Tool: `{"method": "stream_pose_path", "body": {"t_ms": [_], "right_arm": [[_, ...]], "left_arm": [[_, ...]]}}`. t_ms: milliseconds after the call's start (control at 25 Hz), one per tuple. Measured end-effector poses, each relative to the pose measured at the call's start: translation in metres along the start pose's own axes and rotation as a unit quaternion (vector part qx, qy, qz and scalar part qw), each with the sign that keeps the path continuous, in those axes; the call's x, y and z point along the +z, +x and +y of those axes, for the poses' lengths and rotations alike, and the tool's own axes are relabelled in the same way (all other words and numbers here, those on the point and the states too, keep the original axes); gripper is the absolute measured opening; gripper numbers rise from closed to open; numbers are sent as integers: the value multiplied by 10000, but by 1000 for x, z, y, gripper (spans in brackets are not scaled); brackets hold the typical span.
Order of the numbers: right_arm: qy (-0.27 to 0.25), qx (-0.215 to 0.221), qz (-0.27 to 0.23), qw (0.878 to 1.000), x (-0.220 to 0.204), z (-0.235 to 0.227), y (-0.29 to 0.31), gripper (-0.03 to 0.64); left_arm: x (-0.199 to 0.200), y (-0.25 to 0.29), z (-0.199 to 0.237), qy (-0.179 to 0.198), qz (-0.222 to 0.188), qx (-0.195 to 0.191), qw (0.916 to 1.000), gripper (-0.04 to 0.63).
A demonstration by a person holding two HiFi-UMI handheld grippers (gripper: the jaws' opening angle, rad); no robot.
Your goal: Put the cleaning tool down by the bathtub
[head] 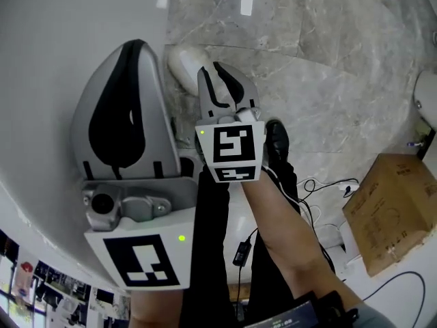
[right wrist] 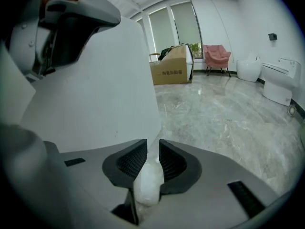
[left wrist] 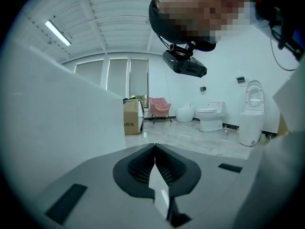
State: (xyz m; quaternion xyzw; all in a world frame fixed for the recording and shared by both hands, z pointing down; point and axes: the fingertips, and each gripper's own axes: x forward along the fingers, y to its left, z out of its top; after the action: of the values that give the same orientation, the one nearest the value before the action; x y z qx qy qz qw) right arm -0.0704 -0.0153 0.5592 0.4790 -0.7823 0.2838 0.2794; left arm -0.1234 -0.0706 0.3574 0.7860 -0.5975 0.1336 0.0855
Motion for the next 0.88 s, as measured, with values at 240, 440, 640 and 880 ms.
{"method": "stream_pose_path", "body": {"t_ms": [240, 440, 640, 880], "right_arm": [[-117, -33, -1022, 9947, 111, -29, -95, 81], [-124, -42, -1862, 9824, 214, -45, -185, 58], [-352, 2, -2402, 9701, 285, -60, -255, 15], [-653, -221, -2938, 9534, 331, -79, -296, 14]], "left_arm": [[81, -9, -21, -13, -328, 137, 9994, 15], [155, -16, -41, 44, -640, 191, 9978, 15], [216, -18, -59, 85, -901, 224, 9956, 15], [251, -21, -84, 237, -1059, 86, 9941, 15]]}}
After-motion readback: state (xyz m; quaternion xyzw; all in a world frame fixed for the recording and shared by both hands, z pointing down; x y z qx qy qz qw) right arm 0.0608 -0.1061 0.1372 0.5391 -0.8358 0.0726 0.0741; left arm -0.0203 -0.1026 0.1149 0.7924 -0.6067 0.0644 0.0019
